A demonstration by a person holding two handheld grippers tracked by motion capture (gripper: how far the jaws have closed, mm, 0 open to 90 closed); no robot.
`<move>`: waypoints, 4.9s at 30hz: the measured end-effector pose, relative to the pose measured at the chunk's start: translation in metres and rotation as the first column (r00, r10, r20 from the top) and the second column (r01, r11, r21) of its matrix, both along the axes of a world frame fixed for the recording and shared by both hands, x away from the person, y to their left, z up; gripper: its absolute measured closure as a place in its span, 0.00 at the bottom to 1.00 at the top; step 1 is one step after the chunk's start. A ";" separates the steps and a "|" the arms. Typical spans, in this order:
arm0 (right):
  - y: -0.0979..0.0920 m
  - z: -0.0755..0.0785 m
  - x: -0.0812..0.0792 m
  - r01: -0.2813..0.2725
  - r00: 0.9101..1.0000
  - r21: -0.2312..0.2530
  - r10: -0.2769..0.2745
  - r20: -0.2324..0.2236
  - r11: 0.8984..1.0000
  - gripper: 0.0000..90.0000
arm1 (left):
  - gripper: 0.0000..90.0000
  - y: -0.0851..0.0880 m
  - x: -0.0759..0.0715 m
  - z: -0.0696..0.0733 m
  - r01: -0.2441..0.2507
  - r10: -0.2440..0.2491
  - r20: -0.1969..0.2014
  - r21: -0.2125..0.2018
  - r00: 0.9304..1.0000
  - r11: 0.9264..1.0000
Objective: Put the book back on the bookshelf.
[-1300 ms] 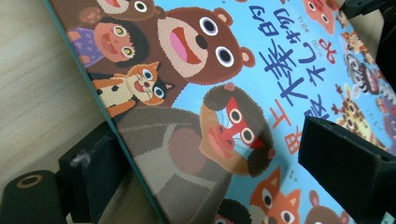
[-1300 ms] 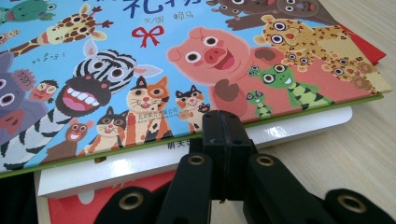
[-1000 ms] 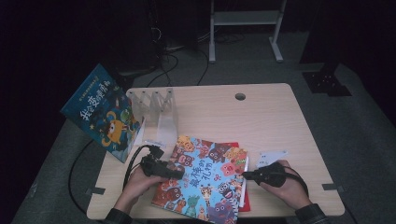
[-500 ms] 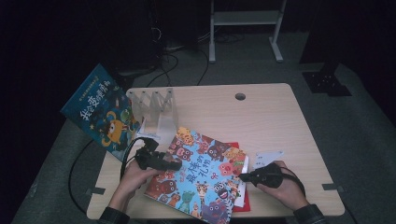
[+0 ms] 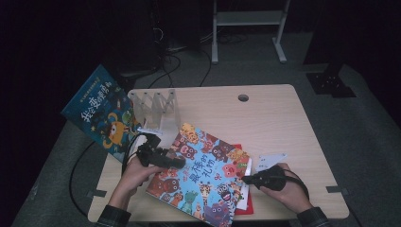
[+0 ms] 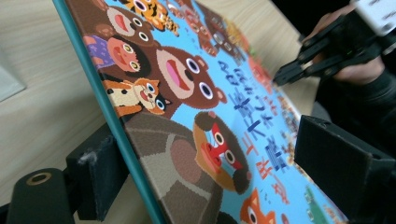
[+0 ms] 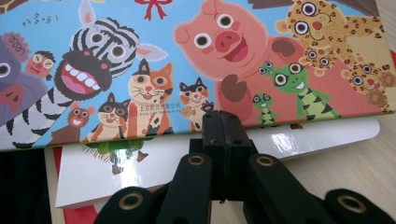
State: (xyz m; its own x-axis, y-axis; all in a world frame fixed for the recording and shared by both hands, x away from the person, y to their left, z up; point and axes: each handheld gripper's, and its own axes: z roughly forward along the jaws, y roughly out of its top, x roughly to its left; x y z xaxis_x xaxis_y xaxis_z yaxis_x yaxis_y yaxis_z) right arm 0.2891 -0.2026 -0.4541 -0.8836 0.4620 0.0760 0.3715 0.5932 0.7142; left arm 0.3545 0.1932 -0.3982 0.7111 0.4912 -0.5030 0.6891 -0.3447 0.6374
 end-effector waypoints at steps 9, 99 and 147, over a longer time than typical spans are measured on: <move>0.001 0.000 -0.001 0.004 1.000 -0.002 -0.004 0.007 1.000 0.99 | 0.17 -0.009 0.003 0.021 0.027 -0.026 0.034 -0.027 0.999 0.999; 0.041 0.000 0.003 0.150 0.982 0.093 -0.159 0.101 0.984 0.71 | 0.83 -0.057 0.043 0.142 0.090 -0.100 0.032 0.229 0.994 0.969; -0.079 -0.032 0.092 0.664 0.746 0.000 -0.663 0.069 0.748 0.17 | 0.90 -0.027 0.026 0.187 -0.009 -0.031 0.124 0.312 0.992 0.950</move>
